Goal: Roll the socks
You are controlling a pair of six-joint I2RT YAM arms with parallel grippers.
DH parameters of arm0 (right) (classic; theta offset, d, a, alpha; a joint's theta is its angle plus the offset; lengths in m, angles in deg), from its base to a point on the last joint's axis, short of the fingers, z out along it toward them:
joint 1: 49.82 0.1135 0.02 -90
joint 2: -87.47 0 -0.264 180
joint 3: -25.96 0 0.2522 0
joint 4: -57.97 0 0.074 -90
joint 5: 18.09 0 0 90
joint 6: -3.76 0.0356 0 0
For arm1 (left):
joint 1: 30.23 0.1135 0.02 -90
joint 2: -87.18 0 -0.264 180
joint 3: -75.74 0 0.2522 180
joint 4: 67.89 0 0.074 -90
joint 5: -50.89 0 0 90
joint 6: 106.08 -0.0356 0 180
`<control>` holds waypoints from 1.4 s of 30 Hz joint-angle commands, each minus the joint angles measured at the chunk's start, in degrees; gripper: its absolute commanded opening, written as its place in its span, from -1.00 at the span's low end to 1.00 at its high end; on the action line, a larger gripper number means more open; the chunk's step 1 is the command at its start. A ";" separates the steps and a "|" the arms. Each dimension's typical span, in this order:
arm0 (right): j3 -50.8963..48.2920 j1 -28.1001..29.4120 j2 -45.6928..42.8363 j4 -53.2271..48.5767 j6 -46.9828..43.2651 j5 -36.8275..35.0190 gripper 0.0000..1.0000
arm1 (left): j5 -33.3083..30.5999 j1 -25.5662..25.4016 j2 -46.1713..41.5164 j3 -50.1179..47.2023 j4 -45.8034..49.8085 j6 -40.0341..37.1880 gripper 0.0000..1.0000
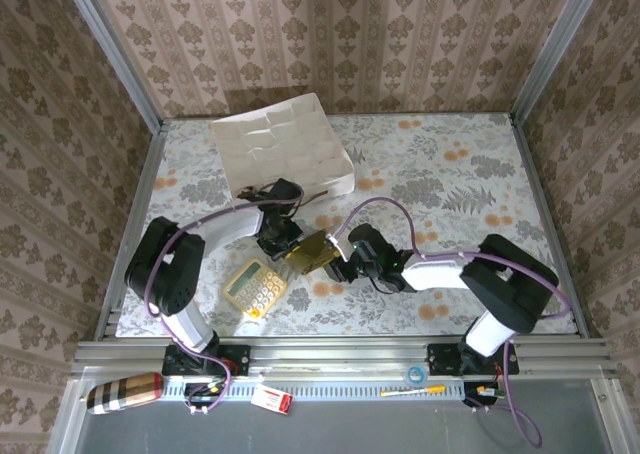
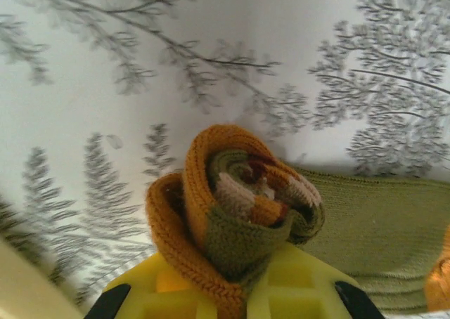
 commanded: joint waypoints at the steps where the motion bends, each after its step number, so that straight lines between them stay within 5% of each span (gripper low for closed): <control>1: -0.41 4.57 -5.33 -5.22 -8.62 -10.46 -0.08 | -7.30 -2.76 4.43 3.27 14.16 3.53 -1.00; 9: -1.65 14.77 -4.32 0.08 -3.52 -22.09 -0.03 | -7.34 -6.64 15.17 14.68 23.91 3.04 -1.00; 29: 13.16 15.58 14.31 1.44 1.70 -26.98 0.01 | -1.03 -5.96 20.50 19.53 23.61 -2.28 -1.00; 32: 14.95 14.97 16.85 -1.89 4.51 -27.97 -0.16 | -0.77 -5.76 20.03 19.58 23.44 -3.05 -1.00; 37: 13.48 13.89 16.53 -6.86 9.63 -27.73 -0.97 | 0.00 -4.68 17.08 19.15 22.38 -4.23 -1.00; 42: 6.53 12.66 13.41 -7.72 15.03 -20.50 -1.00 | 1.05 -2.54 10.54 17.14 16.82 -4.99 -0.22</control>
